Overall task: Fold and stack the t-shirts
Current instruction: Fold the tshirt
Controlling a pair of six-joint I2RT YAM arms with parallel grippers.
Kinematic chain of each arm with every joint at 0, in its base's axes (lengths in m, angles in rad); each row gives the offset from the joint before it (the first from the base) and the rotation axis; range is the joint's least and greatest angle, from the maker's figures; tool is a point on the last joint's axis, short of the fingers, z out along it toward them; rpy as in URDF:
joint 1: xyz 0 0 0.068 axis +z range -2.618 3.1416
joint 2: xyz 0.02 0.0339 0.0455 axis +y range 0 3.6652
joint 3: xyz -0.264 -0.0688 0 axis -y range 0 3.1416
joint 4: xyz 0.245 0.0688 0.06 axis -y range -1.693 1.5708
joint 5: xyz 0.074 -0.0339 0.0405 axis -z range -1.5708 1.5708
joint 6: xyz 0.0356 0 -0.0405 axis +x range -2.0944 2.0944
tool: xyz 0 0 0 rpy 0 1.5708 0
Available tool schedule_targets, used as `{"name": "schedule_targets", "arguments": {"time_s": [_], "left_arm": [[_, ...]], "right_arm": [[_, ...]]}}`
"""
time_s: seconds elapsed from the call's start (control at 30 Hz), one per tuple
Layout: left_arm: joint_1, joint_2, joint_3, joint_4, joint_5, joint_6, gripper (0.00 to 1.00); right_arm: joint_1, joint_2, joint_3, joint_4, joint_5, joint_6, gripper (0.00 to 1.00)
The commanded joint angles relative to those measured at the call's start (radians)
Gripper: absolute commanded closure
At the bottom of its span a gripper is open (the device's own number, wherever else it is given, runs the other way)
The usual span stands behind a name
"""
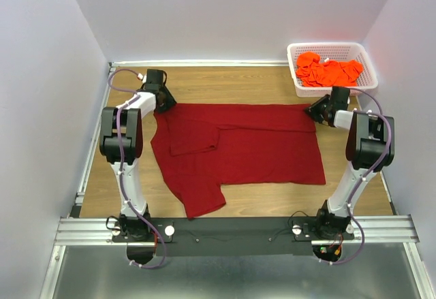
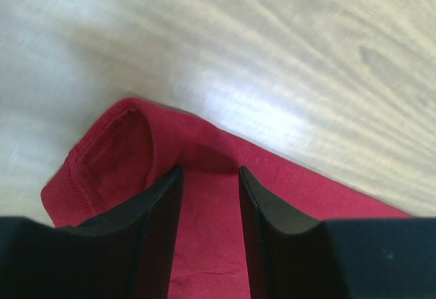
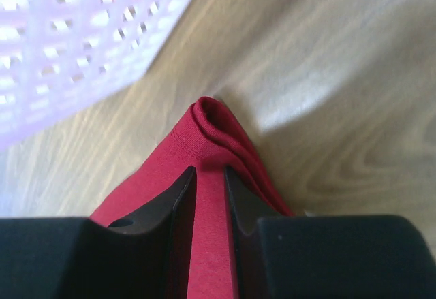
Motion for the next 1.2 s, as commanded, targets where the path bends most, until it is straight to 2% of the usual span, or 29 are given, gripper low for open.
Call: {"name": "schedule_targets", "arguments": {"time_s": [0.0,0.13,0.23,0.33,0.5,0.6,0.63,0.77,0.93,1.1,1.17], "left_arm": [[0.016,0.084,0.088,-0.073,0.004,0.025,0.53],[0.016,0.107,0.166,-0.073,0.044,0.028,0.5],[0.016,0.046,0.172,-0.073,0.033,0.033,0.38],[0.016,-0.122,0.116,-0.073,-0.025,0.035,0.23],[0.009,-0.345,-0.033,-0.166,-0.169,-0.015,0.07],[0.001,-0.471,-0.171,-0.225,-0.187,-0.019,0.06],[-0.004,-0.541,-0.258,-0.233,-0.195,-0.024,0.07],[-0.057,-0.675,-0.435,-0.311,-0.217,-0.082,0.1],[-0.207,-0.735,-0.559,-0.434,-0.244,-0.152,0.11],[-0.217,-0.753,-0.647,-0.444,-0.227,-0.194,0.15],[-0.22,-0.746,-0.665,-0.443,-0.23,-0.193,0.19]], "right_arm": [[-0.025,0.08,0.033,-0.039,0.079,0.007,0.69],[-0.025,0.079,0.06,-0.039,0.056,-0.01,0.68],[-0.025,0.022,0.057,-0.042,0.026,-0.06,0.65],[-0.025,-0.077,0.031,-0.077,-0.008,-0.102,0.57],[-0.012,-0.238,0.001,-0.234,-0.034,-0.165,0.39],[0.017,-0.355,-0.028,-0.37,0.003,-0.232,0.29],[0.026,-0.381,-0.039,-0.445,0.025,-0.264,0.26],[0.06,-0.512,-0.114,-0.59,0.121,-0.32,0.24],[0.064,-0.685,-0.226,-0.677,0.141,-0.341,0.23],[0.064,-0.736,-0.246,-0.723,0.135,-0.366,0.22],[0.064,-0.751,-0.255,-0.725,0.125,-0.366,0.22]]}}
